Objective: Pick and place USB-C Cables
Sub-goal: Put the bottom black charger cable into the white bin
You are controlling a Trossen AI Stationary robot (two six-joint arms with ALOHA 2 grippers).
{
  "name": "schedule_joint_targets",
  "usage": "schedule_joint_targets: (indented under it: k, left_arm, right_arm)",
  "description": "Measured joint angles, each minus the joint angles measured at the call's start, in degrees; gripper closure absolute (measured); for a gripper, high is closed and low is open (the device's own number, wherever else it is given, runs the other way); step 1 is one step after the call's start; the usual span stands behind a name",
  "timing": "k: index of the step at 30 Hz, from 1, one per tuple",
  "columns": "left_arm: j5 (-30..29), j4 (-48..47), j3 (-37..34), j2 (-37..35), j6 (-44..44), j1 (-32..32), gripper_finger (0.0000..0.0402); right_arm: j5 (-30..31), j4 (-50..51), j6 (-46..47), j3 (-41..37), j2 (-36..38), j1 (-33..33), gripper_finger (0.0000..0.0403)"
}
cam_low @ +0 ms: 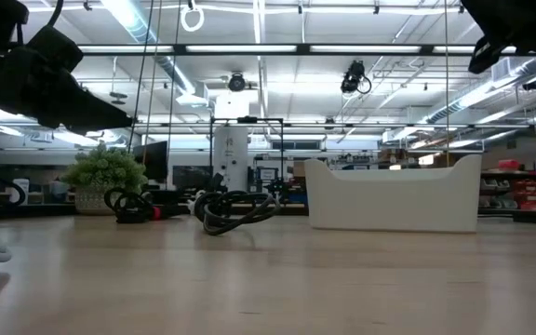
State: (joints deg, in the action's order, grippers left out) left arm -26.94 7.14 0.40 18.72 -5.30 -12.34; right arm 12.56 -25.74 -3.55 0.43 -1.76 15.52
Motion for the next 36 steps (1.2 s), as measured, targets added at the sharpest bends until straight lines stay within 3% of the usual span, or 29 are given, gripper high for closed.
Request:
schedule_joint_targets:
  k: [7, 11, 18, 22, 29, 36]
  left_arm:
    - [0.0, 0.0, 0.0, 0.0, 0.0, 0.0, 0.0230]
    - [0.0, 0.0, 0.0, 0.0, 0.0, 0.0, 0.0230]
    - [0.0, 0.0, 0.0, 0.0, 0.0, 0.0, 0.0230]
    - [0.0, 0.0, 0.0, 0.0, 0.0, 0.0, 0.0230]
    - [0.0, 0.0, 0.0, 0.0, 0.0, 0.0, 0.0230]
    - [0.0, 0.0, 0.0, 0.0, 0.0, 0.0, 0.0230]
  right_arm:
    - [-0.1, -0.4, 7.9, 0.0, 0.0, 0.0, 0.0380]
    - [0.2, -0.6, 7.2, 0.0, -0.1, 0.0, 0.0380]
    - [8.6, -0.6, 6.5, 0.5, -0.5, -0.1, 0.0380]
    - [10.2, -0.3, 6.1, 2.7, -2.6, -0.4, 0.0380]
    - [12.4, 1.1, 4.3, 10.4, -12.4, -4.2, 0.0380]
    - [9.7, 6.5, 10.4, 17.8, -28.8, -8.6, 0.0380]
